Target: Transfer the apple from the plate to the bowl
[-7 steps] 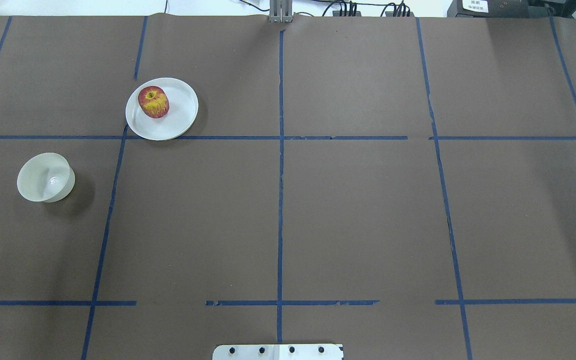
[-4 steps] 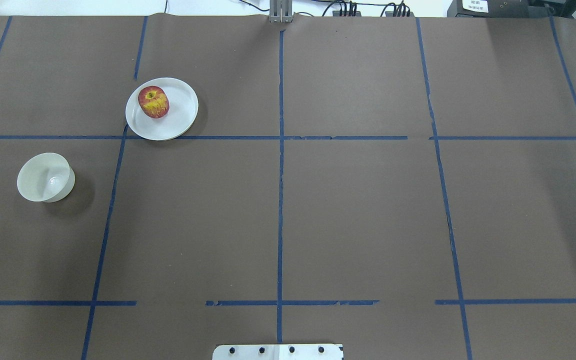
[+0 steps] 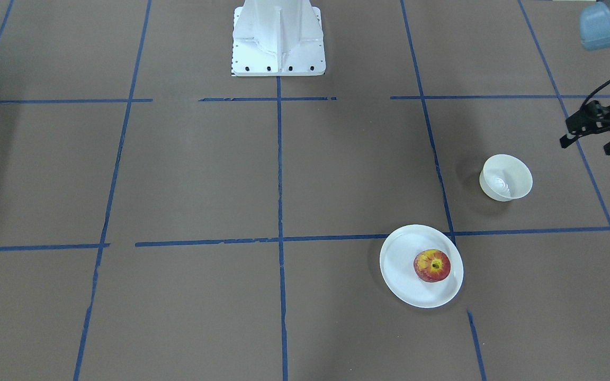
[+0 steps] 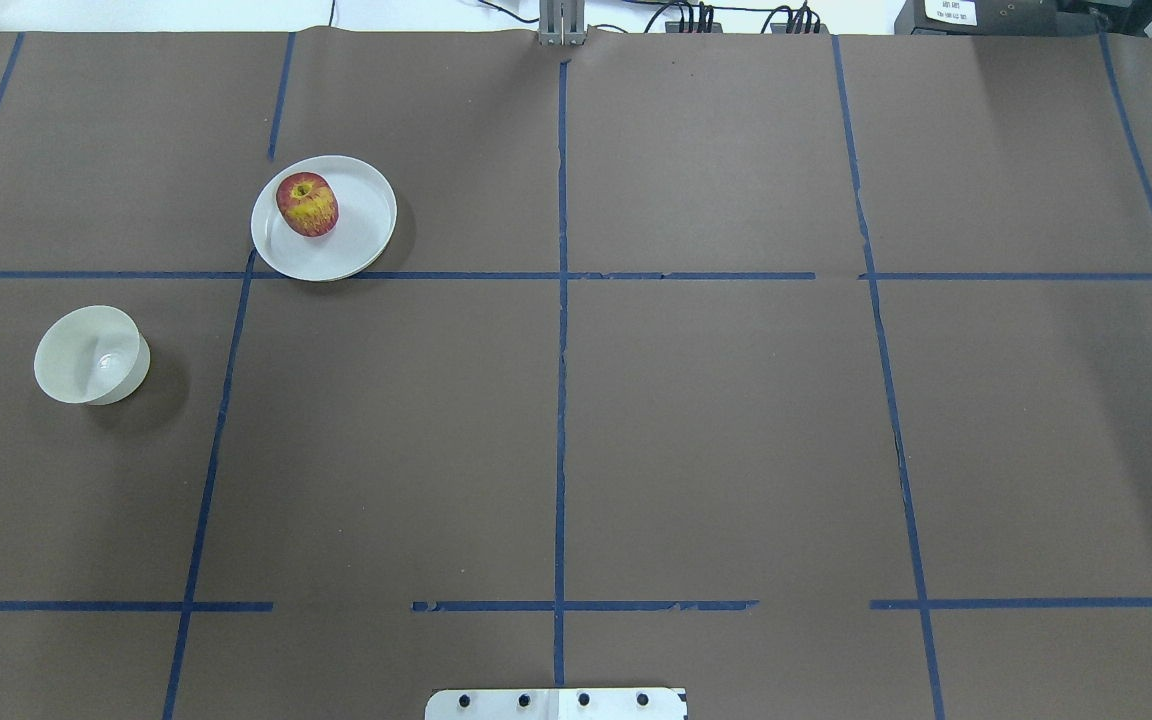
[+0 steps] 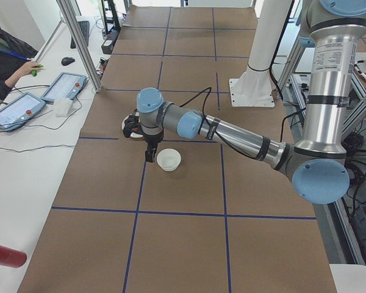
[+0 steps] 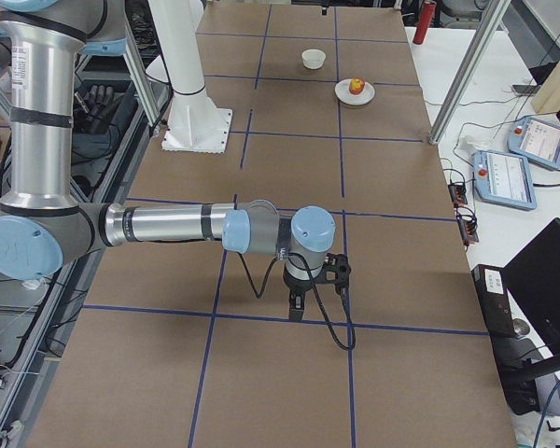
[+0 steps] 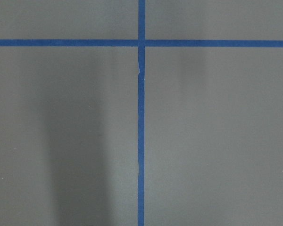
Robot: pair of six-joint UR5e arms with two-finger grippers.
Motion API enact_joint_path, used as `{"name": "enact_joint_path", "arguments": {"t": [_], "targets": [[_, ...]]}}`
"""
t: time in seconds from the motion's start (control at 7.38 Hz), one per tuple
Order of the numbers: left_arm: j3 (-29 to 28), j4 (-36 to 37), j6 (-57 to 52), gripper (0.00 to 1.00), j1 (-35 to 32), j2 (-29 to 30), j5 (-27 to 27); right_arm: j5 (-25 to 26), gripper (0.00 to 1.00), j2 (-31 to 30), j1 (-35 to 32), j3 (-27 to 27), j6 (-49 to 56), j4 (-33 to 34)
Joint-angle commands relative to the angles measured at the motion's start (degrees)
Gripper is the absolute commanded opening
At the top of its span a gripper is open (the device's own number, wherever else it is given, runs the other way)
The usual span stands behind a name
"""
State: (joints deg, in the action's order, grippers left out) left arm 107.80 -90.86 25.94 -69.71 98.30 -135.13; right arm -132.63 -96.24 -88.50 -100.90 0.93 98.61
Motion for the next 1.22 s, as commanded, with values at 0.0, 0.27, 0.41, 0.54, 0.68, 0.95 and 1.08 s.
{"name": "enact_joint_path", "arguments": {"t": [0.0, 0.27, 0.41, 0.54, 0.68, 0.95, 1.08], "targets": [[-4.8, 4.1, 13.1, 1.00, 11.1, 11.9, 5.3, 0.0, 1.00, 0.0, 0.0, 0.0, 0.0, 0.0], [-16.2, 5.3, 14.0, 1.00, 11.5, 21.5, 5.3, 0.0, 1.00, 0.0, 0.0, 0.0, 0.0, 0.0], [-22.2, 5.0, 15.2, 1.00, 11.6, 26.0, 5.3, 0.0, 1.00, 0.0, 0.0, 0.0, 0.0, 0.0], [-25.7, 2.6, 15.4, 1.00, 11.6, 27.7, 5.3, 0.0, 1.00, 0.0, 0.0, 0.0, 0.0, 0.0], [-29.0, -3.0, 18.5, 1.00, 11.6, 28.1, 5.3, 0.0, 1.00, 0.0, 0.0, 0.0, 0.0, 0.0], [-38.4, -9.5, 21.8, 1.00, 11.8, 33.0, 5.3, 0.0, 1.00, 0.0, 0.0, 0.0, 0.0, 0.0], [-41.3, -12.9, 23.3, 1.00, 12.1, 34.1, 5.3, 0.0, 1.00, 0.0, 0.0, 0.0, 0.0, 0.0]]}}
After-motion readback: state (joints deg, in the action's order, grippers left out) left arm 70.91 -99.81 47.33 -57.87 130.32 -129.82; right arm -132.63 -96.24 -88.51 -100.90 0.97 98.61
